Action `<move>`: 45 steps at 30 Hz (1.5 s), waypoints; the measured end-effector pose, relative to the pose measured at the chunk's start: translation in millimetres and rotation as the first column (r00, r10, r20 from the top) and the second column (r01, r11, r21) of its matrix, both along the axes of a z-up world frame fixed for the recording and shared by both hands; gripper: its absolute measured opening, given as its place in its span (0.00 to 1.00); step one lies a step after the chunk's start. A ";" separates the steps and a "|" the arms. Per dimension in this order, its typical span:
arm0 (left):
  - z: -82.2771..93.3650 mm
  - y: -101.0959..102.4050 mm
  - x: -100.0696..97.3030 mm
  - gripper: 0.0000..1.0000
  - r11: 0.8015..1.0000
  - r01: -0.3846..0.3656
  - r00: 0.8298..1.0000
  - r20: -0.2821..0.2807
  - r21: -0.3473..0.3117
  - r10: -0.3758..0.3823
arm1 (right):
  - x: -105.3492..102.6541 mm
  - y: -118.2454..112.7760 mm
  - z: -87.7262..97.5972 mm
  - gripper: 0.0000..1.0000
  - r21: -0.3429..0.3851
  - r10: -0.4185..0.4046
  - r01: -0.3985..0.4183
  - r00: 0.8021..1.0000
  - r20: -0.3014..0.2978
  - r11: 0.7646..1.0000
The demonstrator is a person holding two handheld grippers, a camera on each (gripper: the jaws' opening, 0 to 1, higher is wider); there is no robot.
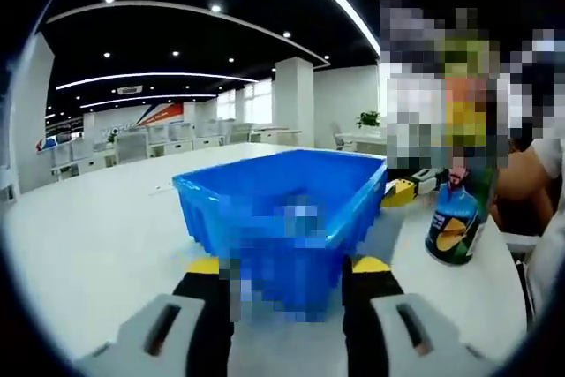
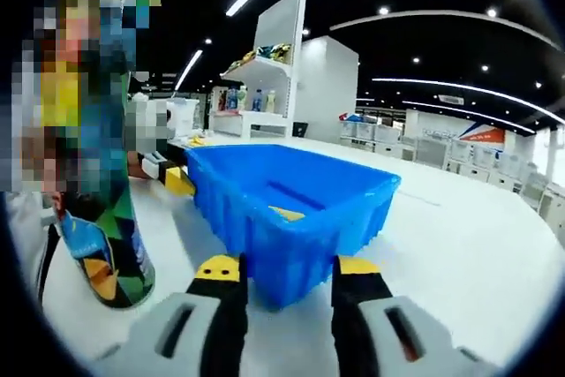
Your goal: Open the lid of the chip container on the table, take out the chips, place them into the box in front of the container, and close the lid
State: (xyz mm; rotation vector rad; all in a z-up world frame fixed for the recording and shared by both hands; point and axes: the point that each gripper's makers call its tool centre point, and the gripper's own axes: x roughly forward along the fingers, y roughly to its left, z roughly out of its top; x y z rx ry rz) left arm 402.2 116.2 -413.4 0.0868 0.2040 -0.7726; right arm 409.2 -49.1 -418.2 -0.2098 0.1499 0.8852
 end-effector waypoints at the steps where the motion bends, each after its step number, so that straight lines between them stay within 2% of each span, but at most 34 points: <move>1: -0.1 -0.2 -0.1 0.47 1.000 0.000 1.000 0.001 0.001 0.000 | 0.4 0.0 -0.1 0.37 0.004 -0.003 0.003 1.000 -0.004 1.000; 12: 0.1 1.7 1.5 0.40 0.999 -0.034 0.999 0.000 -0.007 0.034 | 2.2 0.7 0.3 0.35 0.004 -0.027 0.027 1.000 0.004 1.000; 22: 0.1 1.3 -2.9 0.39 1.000 -0.025 1.000 0.005 0.011 0.025 | 0.5 1.8 1.2 0.34 -0.010 -0.021 0.021 1.000 0.006 1.000; 33: 4.3 -0.1 -7.3 0.37 0.999 -0.025 1.000 0.015 0.026 0.025 | -3.9 0.3 10.9 0.34 -0.031 -0.015 0.017 0.999 0.046 0.999; 38: 14.1 -1.9 1.1 0.37 0.999 -0.029 0.999 0.019 0.024 0.028 | 5.3 -1.3 19.5 0.34 -0.032 -0.022 0.023 0.999 0.049 0.999; 45: 24.9 -4.8 24.8 0.38 0.999 -0.036 0.999 0.026 0.019 0.035 | 28.3 -4.5 29.1 0.34 -0.043 -0.037 0.039 0.998 0.051 0.998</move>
